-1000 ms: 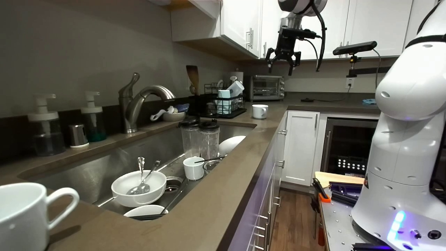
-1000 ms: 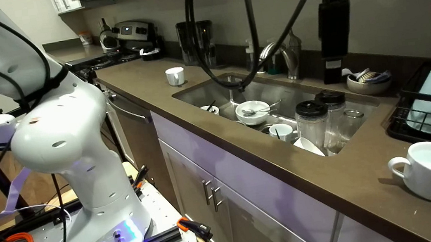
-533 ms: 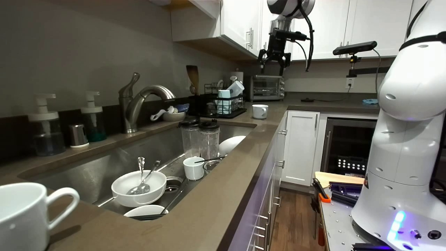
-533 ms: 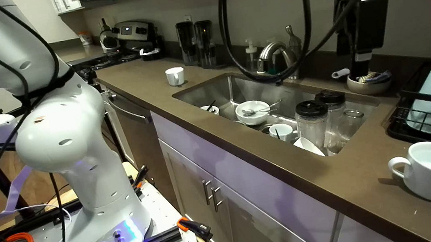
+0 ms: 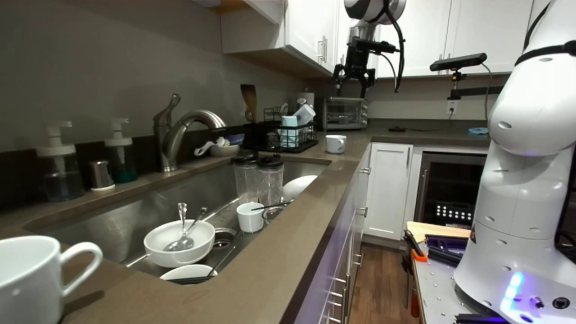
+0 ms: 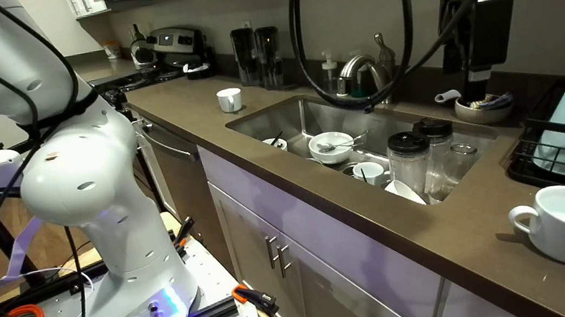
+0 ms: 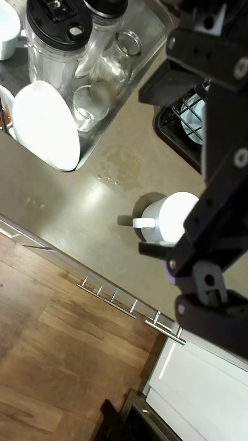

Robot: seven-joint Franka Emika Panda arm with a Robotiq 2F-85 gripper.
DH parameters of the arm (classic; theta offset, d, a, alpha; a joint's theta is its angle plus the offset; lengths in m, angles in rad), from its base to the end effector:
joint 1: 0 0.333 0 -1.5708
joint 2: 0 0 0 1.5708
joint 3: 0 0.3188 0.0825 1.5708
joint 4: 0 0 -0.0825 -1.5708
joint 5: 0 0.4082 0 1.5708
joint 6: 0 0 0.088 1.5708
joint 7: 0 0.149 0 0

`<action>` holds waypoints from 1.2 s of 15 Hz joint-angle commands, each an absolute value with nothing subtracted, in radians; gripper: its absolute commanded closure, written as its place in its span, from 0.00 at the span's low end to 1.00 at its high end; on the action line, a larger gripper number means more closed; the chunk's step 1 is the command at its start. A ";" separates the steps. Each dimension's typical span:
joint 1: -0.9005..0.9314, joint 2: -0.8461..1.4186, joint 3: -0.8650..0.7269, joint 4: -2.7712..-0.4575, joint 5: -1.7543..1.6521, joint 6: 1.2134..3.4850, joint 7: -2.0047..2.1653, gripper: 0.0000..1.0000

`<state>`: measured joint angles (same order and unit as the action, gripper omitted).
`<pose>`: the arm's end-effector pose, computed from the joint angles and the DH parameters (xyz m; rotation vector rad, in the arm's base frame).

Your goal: Pour the water in the white cup on the right into the sink then place it on the left

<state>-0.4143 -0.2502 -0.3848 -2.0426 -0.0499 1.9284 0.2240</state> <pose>0.3569 -0.3896 0.5070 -2.7401 1.5024 -0.1984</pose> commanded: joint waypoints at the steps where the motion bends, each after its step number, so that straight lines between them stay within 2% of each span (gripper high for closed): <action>1: -0.419 -0.177 -0.400 -2.009 -0.039 1.939 0.228 0.00; 18: -0.445 0.166 -0.456 -1.907 0.106 2.029 0.159 0.00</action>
